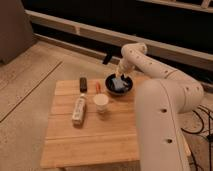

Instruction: Place the white sponge in the ceramic bowl

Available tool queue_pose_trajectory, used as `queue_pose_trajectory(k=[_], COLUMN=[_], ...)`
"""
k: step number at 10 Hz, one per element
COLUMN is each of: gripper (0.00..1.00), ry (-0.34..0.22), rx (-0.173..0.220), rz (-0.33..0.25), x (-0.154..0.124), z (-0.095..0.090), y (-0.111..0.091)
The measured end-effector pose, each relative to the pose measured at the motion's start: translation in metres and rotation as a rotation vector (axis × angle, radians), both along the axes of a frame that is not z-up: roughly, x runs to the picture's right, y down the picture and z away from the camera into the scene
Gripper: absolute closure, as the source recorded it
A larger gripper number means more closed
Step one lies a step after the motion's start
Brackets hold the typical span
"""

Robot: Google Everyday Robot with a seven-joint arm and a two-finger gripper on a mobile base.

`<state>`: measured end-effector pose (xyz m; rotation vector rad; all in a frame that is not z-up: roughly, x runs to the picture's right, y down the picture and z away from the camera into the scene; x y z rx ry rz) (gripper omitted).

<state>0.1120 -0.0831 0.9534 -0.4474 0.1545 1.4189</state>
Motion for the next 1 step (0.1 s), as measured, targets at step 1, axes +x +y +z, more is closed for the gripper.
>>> queue_pose_trajectory(k=[1], gripper=[0.53], ry=[0.000], rx=[0.000], rz=[0.000], x=[0.0001], z=[0.0000], y=[0.0001])
